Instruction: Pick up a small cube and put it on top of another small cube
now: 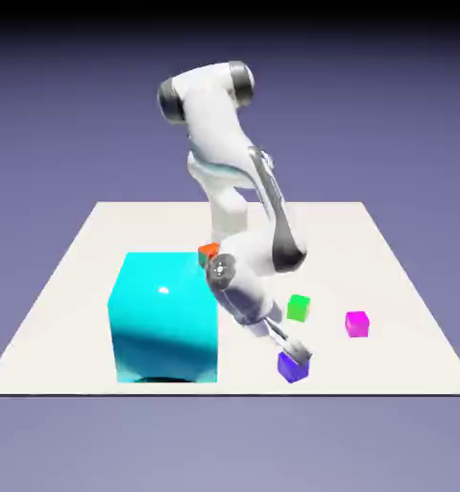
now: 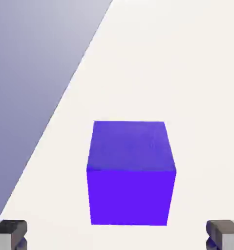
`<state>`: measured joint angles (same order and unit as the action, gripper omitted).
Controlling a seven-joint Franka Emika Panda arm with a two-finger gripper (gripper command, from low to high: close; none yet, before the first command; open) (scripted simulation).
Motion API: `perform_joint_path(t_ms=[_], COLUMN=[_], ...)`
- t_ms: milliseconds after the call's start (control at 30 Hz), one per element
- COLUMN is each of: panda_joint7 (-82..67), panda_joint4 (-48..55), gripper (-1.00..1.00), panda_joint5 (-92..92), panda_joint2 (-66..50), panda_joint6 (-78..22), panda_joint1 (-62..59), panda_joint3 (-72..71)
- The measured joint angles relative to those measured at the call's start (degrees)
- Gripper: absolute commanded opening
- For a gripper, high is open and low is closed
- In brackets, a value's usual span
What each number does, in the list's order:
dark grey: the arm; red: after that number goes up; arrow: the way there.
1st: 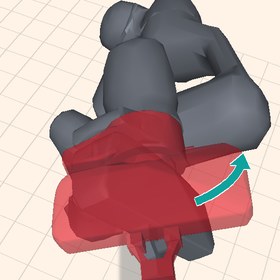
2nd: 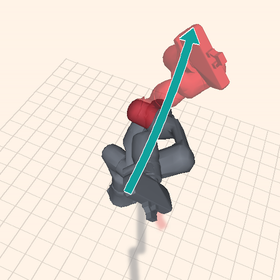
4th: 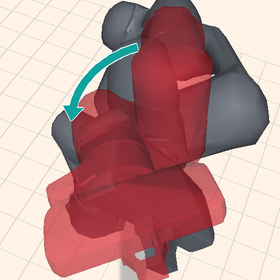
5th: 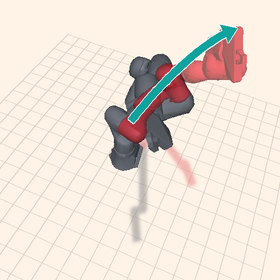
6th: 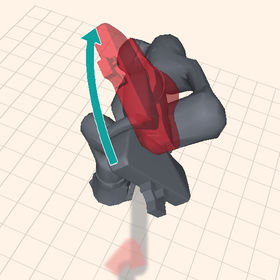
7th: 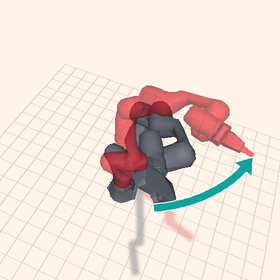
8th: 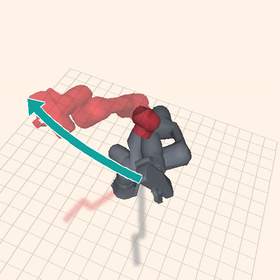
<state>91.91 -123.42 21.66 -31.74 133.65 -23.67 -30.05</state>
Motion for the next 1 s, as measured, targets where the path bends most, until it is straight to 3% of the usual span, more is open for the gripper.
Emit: perform_joint_path(t_ms=[67,100,167,300,700,767,900,933,1000], panda_joint7=[-0.34,-0.46,-0.5,-0.62,-30.51,-30.89,-30.5,-30.43,-30.3], panda_joint4=[-0.3,-0.4,-0.4,-0.35,-21.33,-21.6,-25.48,-26.21,-26.21], gripper=[0.0,-1.0,-1.0,-1.0,-1.0,-1.0,-1.0,1.0,1.0], panda_joint5=[-0.16,-0.22,-0.16,0.05,-6.99,-7.08,-7.41,-7.47,-7.67], panda_joint2=[-4.15,-5.63,-5.64,2.66,27.6,27.9,21.73,20.58,20.58], panda_joint6=[4.65,6.31,6.34,-2.62,-17.2,-17.39,-7.43,-5.57,-5.58], panda_joint1=[1.88,2.55,2.55,-0.36,25.21,24.89,26.27,26.55,26.55], panda_joint3=[0.55,0.75,0.74,-0.15,5.23,5.3,5.34,5.35,5.36])
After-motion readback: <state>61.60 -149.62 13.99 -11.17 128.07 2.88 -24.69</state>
